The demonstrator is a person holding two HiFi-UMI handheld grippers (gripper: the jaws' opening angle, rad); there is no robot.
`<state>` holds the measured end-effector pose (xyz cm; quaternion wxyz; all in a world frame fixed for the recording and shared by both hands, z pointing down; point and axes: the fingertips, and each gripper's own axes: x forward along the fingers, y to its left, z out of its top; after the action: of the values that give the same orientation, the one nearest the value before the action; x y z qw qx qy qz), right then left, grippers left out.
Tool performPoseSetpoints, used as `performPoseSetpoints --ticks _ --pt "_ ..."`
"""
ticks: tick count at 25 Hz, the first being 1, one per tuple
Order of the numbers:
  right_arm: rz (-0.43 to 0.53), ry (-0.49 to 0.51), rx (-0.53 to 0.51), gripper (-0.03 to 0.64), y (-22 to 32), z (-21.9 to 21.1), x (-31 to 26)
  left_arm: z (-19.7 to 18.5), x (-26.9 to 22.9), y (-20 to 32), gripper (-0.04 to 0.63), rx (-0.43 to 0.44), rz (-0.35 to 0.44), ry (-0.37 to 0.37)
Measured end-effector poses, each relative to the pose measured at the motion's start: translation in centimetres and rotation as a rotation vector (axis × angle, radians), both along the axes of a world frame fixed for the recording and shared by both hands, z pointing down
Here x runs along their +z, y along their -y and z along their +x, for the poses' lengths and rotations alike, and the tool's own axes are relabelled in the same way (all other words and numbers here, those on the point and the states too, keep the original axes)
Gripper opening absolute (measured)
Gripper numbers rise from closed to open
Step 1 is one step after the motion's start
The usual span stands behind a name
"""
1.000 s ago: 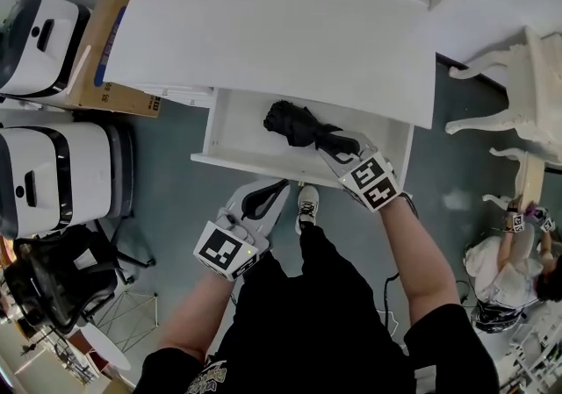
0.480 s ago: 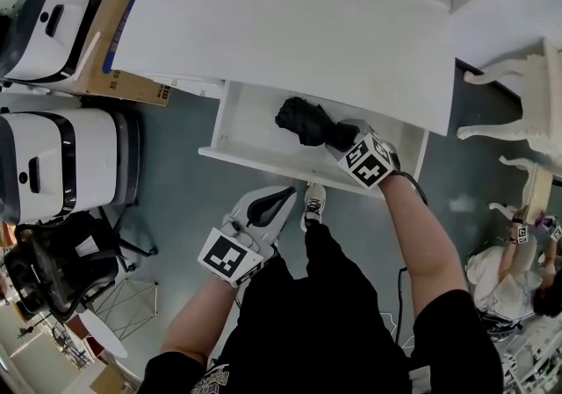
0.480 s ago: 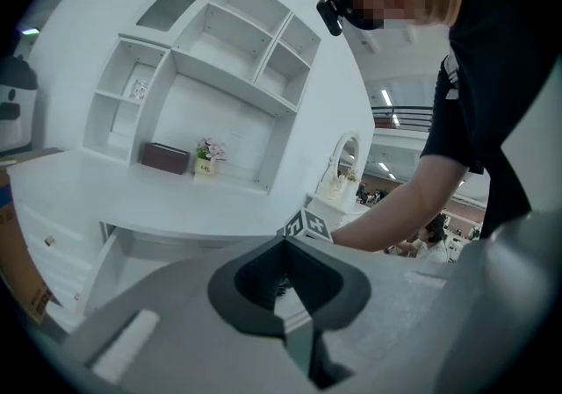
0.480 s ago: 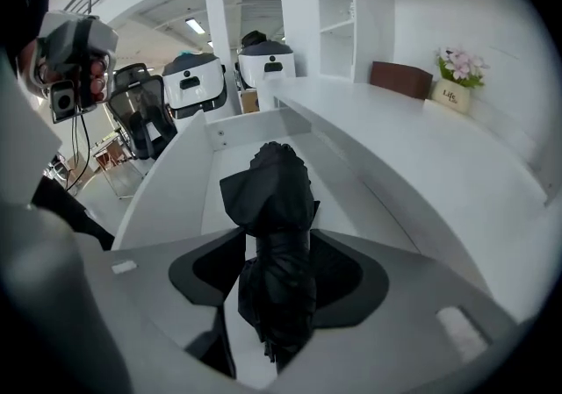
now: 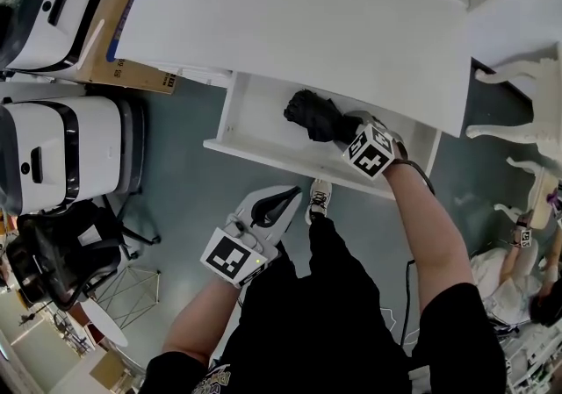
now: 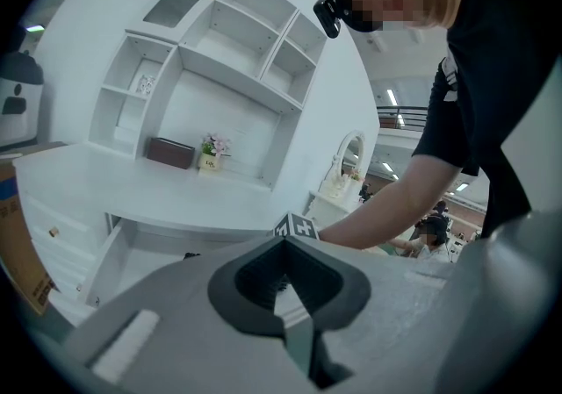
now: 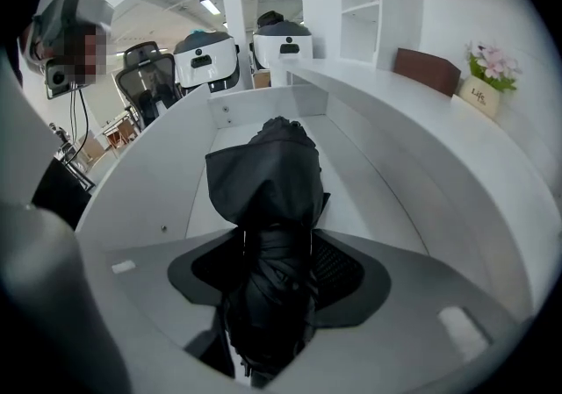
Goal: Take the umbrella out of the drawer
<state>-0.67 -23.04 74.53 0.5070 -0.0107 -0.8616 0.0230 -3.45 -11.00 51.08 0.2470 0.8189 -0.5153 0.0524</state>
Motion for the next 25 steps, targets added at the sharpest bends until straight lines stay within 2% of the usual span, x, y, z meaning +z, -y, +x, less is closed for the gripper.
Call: performPoseSetpoints --ticks 5,9,14,17,25 --pt "-0.022 -0.030 -0.023 0.273 -0.1 -0.4 0.8 -0.2 0.2 -0.4 0.002 -0.009 0.014 0.002" --pt "-0.037 -0.038 -0.015 0.278 -0.2 -0.4 1.3 -0.2 1.0 -1.0 0.002 -0.017 -0.024 0.004" --pt "-0.016 -0.077 -0.012 0.288 -0.1 -0.6 2.1 -0.2 1.0 -1.2 0.002 -0.016 -0.027 0.000" --pt "-0.005 -0.076 0.000 0.290 -0.1 -0.8 2.3 -0.3 0.8 -1.0 0.002 -0.024 -0.003 -0.008" --pt "-0.001 -0.094 0.020 0.299 0.0 -1.1 3.2 -0.4 1.1 -1.2 0.002 -0.021 -0.030 -0.018"
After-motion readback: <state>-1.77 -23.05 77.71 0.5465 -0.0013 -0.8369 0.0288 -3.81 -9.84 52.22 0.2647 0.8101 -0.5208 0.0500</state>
